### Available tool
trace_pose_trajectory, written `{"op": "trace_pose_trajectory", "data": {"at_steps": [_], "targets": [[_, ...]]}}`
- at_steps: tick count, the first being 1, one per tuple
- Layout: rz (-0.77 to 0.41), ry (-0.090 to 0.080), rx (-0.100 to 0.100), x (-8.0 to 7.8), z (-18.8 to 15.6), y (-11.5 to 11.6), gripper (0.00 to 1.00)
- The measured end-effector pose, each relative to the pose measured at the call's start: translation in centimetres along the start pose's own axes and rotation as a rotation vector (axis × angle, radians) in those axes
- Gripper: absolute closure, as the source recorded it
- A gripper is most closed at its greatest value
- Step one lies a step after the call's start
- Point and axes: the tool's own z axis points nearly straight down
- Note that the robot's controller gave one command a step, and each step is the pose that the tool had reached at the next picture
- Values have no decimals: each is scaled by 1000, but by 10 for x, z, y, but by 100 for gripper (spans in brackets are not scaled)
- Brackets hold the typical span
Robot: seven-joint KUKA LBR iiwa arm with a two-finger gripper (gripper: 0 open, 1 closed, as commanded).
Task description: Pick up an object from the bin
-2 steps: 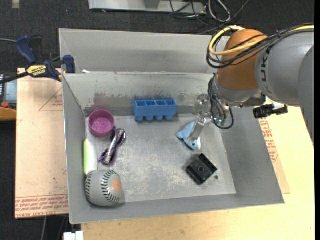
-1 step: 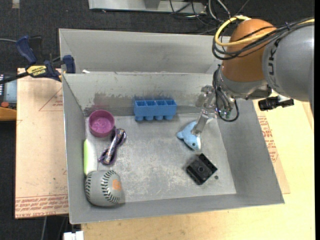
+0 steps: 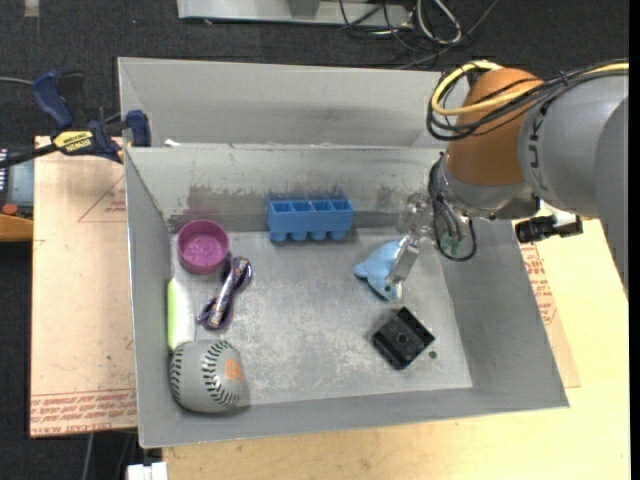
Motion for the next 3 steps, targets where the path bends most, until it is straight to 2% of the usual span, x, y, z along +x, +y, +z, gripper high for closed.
{"op": "trace_pose_trajectory", "data": {"at_steps": [1,2,3], "targets": [[-14,-13,-3,11,-17,14,0],[12,-2,-1,26,39,19,0],[11,-8,-3,15,39,24,0]]}}
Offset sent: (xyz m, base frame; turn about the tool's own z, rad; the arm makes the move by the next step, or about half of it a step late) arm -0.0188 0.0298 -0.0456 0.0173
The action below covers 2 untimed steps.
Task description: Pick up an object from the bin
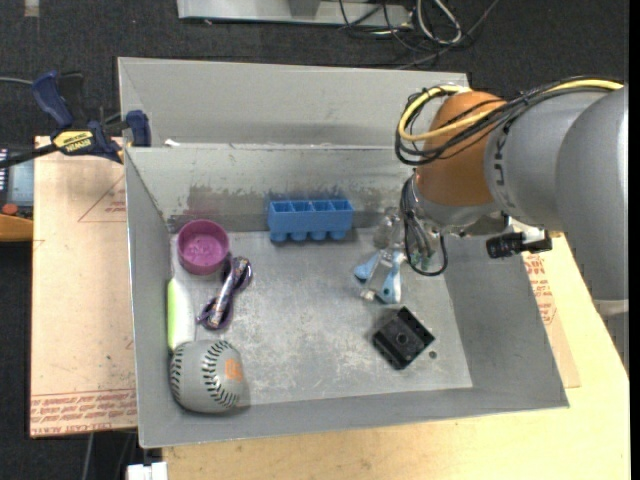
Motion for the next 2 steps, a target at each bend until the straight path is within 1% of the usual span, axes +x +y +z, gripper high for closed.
{"op": "trace_pose_trajectory", "data": {"at_steps": [1,2], "targets": [[44,9,3,4,2,-56,100],[44,9,3,4,2,-56,100]]}}
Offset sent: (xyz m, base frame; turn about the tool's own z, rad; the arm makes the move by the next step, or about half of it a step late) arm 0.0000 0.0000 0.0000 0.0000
